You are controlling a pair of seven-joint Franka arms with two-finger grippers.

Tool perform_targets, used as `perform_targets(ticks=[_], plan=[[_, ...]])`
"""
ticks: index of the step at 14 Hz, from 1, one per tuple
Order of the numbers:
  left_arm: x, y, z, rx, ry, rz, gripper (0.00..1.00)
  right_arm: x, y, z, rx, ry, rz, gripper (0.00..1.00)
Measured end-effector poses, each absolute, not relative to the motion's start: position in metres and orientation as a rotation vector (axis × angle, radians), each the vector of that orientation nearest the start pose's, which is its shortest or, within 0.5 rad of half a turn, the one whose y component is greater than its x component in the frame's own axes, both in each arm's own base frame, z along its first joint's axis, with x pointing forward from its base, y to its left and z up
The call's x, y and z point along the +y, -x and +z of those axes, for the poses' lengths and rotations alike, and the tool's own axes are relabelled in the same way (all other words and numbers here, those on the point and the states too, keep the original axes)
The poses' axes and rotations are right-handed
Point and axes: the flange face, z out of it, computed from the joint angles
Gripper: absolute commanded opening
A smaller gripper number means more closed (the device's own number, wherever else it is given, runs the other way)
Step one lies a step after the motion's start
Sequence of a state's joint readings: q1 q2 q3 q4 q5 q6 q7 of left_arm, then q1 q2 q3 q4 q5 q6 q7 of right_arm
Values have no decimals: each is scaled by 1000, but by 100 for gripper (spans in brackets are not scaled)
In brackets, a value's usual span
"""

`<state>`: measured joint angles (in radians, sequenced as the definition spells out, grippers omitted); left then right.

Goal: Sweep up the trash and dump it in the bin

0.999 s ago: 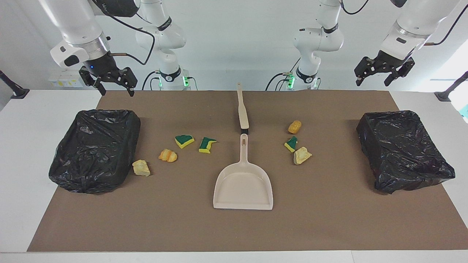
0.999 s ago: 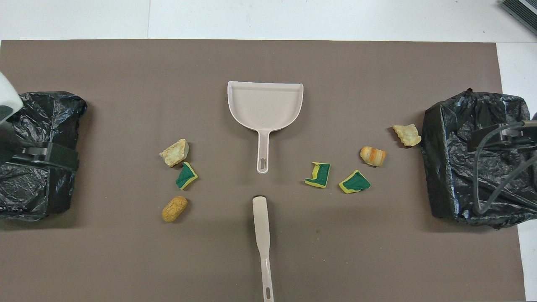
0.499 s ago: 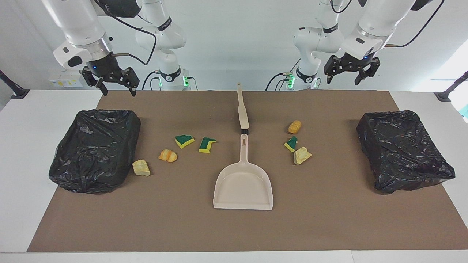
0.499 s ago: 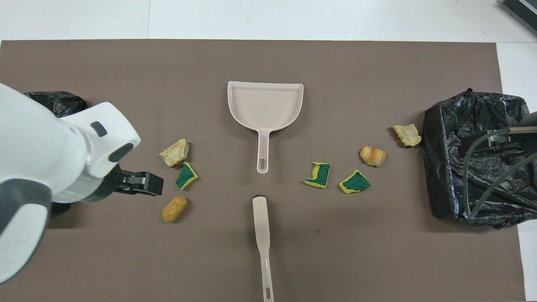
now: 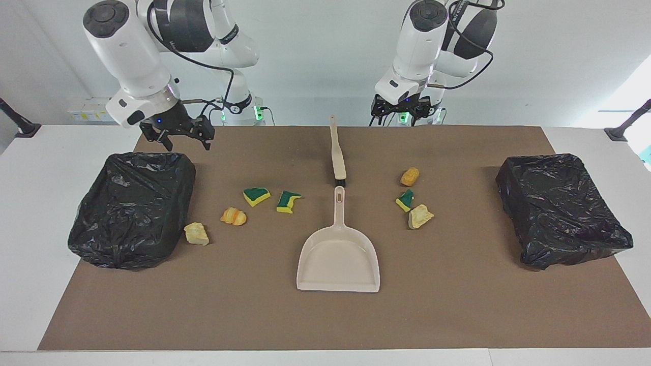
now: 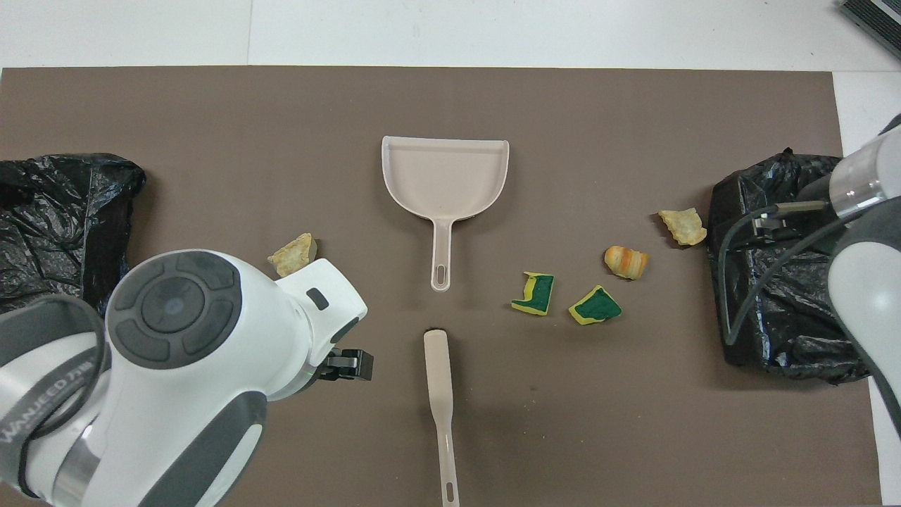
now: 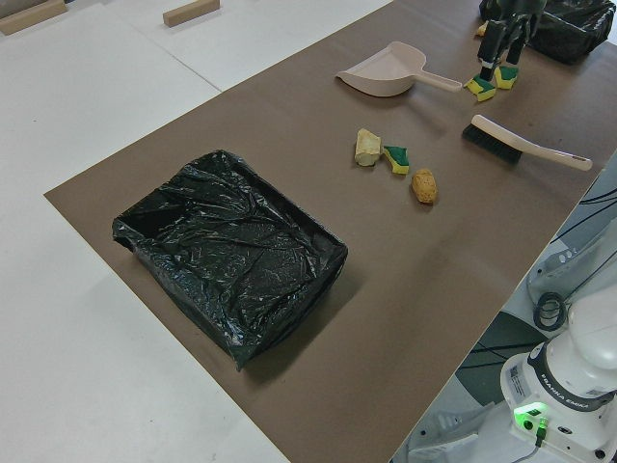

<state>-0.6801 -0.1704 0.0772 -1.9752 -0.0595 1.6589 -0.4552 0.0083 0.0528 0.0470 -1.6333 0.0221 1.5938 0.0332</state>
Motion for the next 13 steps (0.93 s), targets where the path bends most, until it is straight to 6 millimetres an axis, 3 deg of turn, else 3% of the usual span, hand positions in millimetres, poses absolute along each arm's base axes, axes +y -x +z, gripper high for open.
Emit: perform_targets(ticks=[2, 6, 9, 13], plan=[[-300, -379, 514, 160, 3119, 244, 100, 57, -578, 547, -60, 3110, 151, 100], [-357, -322, 476, 126, 3129, 183, 100, 100, -599, 502, -46, 3100, 159, 100], [-377, -291, 435, 73, 3153, 134, 100, 130, -611, 483, -19, 3096, 126, 100], [-393, -267, 404, -34, 3162, 110, 100, 184, -612, 470, -44, 3101, 57, 100]])
